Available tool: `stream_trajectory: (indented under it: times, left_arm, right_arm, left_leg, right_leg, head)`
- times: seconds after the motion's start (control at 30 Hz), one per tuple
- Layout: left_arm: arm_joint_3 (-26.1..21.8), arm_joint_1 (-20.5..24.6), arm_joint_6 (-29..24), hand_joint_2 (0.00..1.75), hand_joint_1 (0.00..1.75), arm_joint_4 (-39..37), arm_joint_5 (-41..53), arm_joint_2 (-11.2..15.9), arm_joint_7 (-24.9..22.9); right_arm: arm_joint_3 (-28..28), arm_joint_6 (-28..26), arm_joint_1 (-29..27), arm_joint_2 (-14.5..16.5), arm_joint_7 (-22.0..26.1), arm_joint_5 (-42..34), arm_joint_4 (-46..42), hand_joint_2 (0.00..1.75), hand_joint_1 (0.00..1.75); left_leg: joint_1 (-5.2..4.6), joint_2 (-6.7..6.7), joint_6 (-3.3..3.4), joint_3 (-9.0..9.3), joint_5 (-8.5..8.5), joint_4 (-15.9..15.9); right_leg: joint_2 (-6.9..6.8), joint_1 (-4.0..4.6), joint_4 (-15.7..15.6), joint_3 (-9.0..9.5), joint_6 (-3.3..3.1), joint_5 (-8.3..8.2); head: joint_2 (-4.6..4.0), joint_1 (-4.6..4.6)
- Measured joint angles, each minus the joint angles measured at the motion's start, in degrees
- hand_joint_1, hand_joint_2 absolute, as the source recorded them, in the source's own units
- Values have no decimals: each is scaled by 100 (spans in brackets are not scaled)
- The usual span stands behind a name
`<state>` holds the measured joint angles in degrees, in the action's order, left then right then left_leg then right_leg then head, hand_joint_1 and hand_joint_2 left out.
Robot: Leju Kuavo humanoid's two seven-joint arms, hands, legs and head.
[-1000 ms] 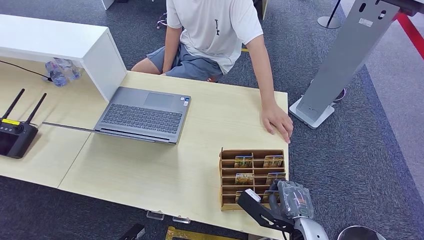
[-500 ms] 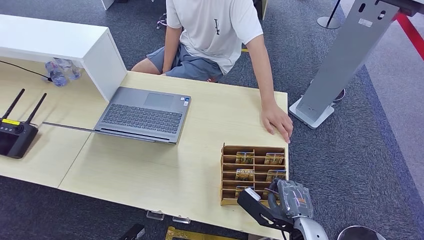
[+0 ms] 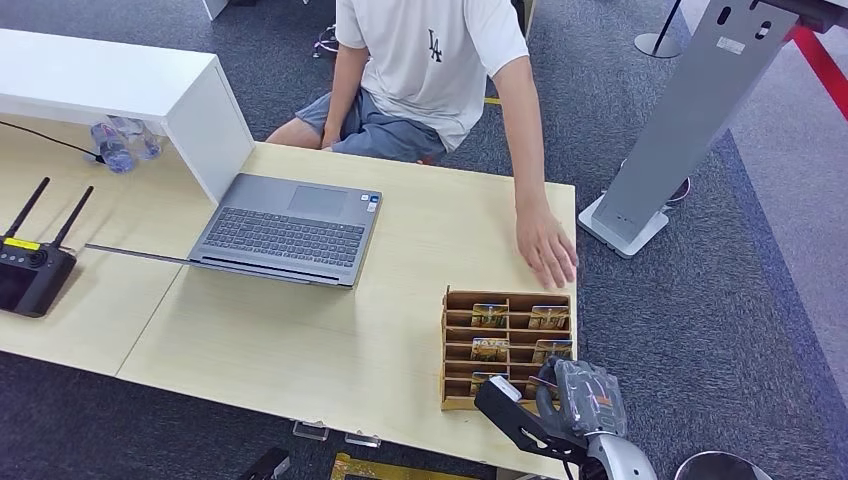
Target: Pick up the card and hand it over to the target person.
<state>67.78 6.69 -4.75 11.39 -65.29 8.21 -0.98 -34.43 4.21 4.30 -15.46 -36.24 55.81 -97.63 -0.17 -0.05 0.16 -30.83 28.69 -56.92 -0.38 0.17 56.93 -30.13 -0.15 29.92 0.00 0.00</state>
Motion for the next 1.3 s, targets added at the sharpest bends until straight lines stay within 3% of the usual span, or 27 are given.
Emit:
stream_trajectory:
  times: [0.23,0.37,0.8,1.3]
  left_arm:
    - [-41,-5,-40,0,0,-7,-31,-51,90]
    - [-27,-6,-24,0,0,-17,-21,-95,143]
    - [39,-4,22,0,0,-35,-29,-62,185]
    - [35,-3,28,0,0,-23,-59,-57,188]
  right_arm:
    - [322,-34,429,-367,308,709,-1797,175,152]
    - [163,-406,916,-334,829,990,-2312,175,152]
    - [-300,-1773,1457,40,1735,1055,-1435,175,152]
    - [-410,-2040,1391,241,1902,860,-742,175,152]
  left_leg:
    - [-7,5,2,-18,4,-16]
    - [-10,16,0,-28,6,-24]
    - [-3,16,0,-4,2,-4]
    - [-1,10,-1,4,-1,5]
  right_leg:
    - [5,-7,21,-22,2,5]
    - [16,-11,32,-37,4,4]
    - [16,-3,9,-9,0,-1]
    - [10,0,-2,3,-1,-4]
  head:
    - [0,0]
    - [0,0]
    - [0,0]
    - [0,0]
